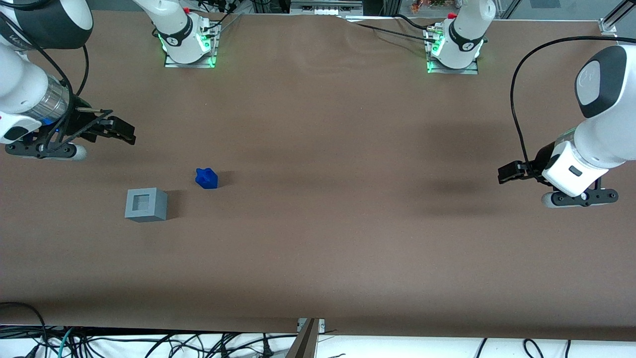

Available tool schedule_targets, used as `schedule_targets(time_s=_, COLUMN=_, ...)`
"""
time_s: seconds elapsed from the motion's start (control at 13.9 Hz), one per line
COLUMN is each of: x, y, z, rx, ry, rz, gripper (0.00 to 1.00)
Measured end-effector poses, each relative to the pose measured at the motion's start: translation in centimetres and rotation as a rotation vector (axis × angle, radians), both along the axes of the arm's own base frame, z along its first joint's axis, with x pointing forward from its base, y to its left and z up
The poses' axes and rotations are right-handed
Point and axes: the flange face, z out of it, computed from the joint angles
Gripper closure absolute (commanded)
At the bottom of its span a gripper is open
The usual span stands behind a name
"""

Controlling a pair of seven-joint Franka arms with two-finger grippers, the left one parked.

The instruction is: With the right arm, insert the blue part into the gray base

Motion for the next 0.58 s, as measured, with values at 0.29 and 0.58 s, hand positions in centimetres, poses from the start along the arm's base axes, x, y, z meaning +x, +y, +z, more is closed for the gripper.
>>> schedule_targets(time_s=0.29, x=-0.22, y=0.11, z=-0.06, rx=-0.002, ry=0.017, rz=0.013, gripper=0.01)
schedule_targets(time_s=0.58, x=-0.36, y=0.32, z=-0.01, rx=0.001, ry=0.025, rz=0.068, gripper=0.01)
